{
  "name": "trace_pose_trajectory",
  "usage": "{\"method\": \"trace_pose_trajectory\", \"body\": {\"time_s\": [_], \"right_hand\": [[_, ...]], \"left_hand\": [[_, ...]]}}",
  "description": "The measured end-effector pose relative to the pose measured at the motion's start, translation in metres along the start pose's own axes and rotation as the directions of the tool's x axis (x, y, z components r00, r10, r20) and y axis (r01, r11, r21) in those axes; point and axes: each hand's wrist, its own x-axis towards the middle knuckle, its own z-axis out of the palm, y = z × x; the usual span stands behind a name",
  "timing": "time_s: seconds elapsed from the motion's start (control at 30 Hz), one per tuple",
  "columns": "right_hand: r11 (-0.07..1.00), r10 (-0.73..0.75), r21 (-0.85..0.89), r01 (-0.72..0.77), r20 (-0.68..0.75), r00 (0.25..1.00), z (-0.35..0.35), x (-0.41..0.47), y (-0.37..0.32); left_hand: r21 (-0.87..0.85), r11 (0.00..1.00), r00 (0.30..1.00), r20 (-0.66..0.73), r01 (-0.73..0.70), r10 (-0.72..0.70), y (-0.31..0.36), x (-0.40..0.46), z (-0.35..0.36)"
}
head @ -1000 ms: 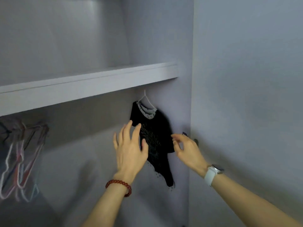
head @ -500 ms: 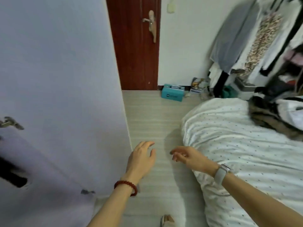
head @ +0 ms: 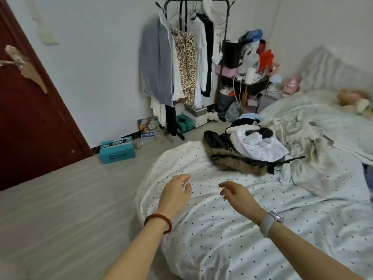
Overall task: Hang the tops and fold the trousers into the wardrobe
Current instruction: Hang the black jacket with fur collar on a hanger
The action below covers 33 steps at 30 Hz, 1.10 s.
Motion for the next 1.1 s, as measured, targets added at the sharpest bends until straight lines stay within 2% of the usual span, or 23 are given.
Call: {"method": "trace_pose_trajectory", "body": {"time_s": [0.17,0.23,0.33,0.47,0.6,0.67,0.77,0.87,0.97,1.1], "right_hand": [[0.975,0.148,-0.145,-0.167,-0.132,0.98,-0.029,0.092,0.049],[0.941,0.204,-0.248,-0.23,-0.127,0.971,-0.029,0.129,0.071],[0.857,0.3,-0.406,-0.316,-0.104,0.948,-0.026,0.19,0.099],[0.722,0.356,-0.598,-0.349,-0.112,0.928,-0.02,0.255,0.119],[0.605,0.436,-0.684,-0.408,-0.144,0.889,-0.008,0.301,0.142],[0.581,0.459,-0.687,-0.436,-0.167,0.873,-0.008,0.313,0.147],[0.647,0.422,-0.6,-0.471,-0.232,0.876,-0.015,0.309,0.142],[0.811,0.395,-0.28,-0.514,-0.386,0.834,-0.035,0.286,0.126],[0.908,0.36,0.005,-0.42,-0.524,0.772,-0.077,0.259,0.101],[0.955,0.242,0.03,-0.295,-0.653,0.717,-0.147,0.214,0.047]], "left_hand": [[-0.002,0.999,0.989,0.146,-0.034,0.034,0.006,0.114,0.033],[-0.004,1.0,0.98,0.196,-0.028,0.029,-0.001,0.154,0.047],[-0.033,0.999,0.962,0.271,-0.011,0.019,-0.018,0.217,0.07],[-0.059,0.998,0.931,0.363,-0.007,0.028,-0.039,0.285,0.092],[-0.039,0.996,0.891,0.446,-0.076,0.086,-0.055,0.341,0.114],[-0.036,0.99,0.85,0.508,-0.137,0.137,-0.058,0.36,0.126],[-0.091,0.965,0.779,0.574,-0.246,0.253,-0.053,0.38,0.142],[-0.058,0.917,0.713,0.61,-0.396,0.346,-0.034,0.386,0.15],[0.035,0.87,0.696,0.616,-0.492,0.369,0.002,0.39,0.152],[0.023,0.781,0.636,0.595,-0.624,0.491,0.075,0.392,0.15]]}}
